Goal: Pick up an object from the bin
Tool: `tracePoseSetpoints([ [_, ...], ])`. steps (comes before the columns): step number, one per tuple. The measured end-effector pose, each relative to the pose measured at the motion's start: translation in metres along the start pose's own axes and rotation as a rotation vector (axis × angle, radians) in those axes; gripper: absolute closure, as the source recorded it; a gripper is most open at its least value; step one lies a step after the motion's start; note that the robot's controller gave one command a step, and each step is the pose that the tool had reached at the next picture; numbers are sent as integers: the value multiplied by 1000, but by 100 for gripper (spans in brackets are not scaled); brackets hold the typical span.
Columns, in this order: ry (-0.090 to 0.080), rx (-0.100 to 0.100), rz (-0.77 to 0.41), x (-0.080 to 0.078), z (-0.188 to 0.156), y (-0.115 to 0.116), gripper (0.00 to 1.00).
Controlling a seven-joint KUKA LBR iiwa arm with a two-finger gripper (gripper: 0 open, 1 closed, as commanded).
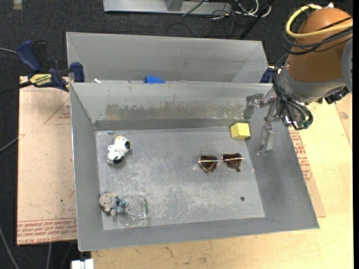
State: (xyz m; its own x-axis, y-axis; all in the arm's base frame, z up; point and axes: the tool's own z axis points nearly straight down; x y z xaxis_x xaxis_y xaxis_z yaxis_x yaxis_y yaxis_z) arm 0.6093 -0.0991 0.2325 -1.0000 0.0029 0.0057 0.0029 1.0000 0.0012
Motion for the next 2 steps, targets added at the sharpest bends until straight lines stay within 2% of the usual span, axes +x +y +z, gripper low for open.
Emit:
tracePoseSetpoints([
  [1, -8, 1, -3, -1, -5, 0, 0],
  [2, -13, 2, -8, -7, 57, 4, 0],
])
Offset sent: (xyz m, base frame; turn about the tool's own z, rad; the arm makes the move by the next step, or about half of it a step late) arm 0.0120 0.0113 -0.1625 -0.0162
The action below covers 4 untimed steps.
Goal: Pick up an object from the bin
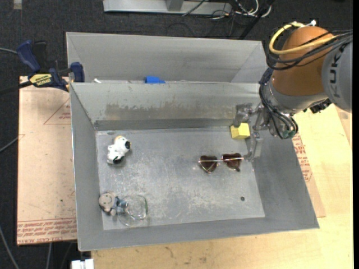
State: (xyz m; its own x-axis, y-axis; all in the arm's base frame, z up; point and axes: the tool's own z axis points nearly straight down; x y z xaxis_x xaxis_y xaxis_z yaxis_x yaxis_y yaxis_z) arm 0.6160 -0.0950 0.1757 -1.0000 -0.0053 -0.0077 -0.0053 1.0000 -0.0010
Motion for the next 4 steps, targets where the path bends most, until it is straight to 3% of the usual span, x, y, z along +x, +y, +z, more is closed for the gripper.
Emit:
tracePoseSetpoints([
  [1, 10, -3, 26, 1, 55, 4, 0],
  [2, 5, -2, 136, -3, 39, 6, 0],
  [3, 2, -1, -60, -6, 91, 16, 0],
  [4, 4, -2, -22, -8, 106, 20, 100],
])
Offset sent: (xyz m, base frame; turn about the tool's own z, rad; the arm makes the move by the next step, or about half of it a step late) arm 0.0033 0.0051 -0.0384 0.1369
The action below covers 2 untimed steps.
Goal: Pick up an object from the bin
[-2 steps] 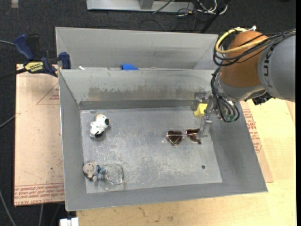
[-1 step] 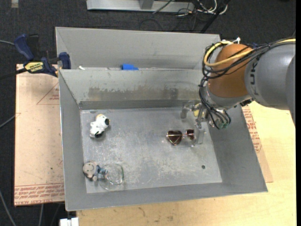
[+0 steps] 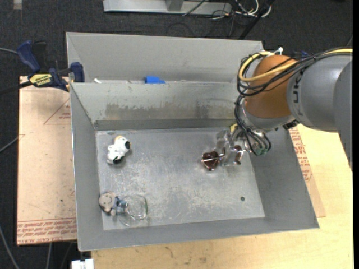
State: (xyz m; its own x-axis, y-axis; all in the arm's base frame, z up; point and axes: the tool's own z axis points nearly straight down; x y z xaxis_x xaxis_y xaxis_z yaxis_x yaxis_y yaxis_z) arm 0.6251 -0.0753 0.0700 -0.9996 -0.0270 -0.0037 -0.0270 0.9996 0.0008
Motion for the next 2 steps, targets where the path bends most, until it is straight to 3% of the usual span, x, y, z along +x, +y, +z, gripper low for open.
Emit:
tracePoseSetpoints([
  [2, 4, -1, 0, 1, -3, 0, 100],
])
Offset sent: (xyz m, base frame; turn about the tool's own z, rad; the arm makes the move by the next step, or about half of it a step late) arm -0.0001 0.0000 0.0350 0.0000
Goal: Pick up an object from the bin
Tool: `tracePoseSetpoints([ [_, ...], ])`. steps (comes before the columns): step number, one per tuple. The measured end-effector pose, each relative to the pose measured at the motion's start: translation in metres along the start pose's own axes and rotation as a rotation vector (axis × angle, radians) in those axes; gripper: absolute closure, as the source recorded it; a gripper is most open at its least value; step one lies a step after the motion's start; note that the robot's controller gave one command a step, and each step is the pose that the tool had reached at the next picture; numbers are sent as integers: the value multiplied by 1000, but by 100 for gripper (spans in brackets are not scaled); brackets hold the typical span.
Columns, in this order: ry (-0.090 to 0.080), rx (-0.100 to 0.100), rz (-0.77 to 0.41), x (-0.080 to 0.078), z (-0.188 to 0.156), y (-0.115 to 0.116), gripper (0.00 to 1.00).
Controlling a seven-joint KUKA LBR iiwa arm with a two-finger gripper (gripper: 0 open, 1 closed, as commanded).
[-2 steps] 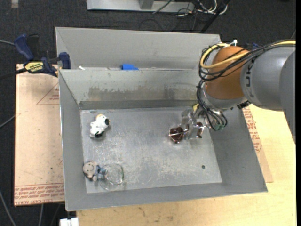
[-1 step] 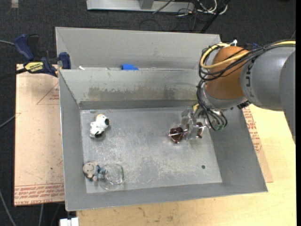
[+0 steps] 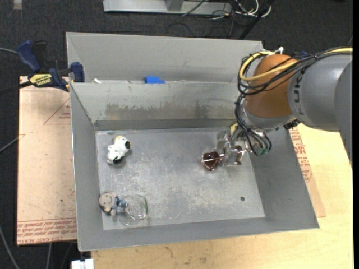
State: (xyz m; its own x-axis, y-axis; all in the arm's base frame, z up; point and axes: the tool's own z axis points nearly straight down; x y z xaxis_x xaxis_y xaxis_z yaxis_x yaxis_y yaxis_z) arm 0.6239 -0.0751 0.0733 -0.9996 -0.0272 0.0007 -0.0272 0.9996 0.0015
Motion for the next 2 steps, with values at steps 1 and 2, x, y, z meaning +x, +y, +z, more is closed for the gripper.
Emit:
tracePoseSetpoints([
  [1, 4, -1, 0, 1, -13, 0, 100],
  [2, 1, 0, 0, 0, -33, 0, 100],
])
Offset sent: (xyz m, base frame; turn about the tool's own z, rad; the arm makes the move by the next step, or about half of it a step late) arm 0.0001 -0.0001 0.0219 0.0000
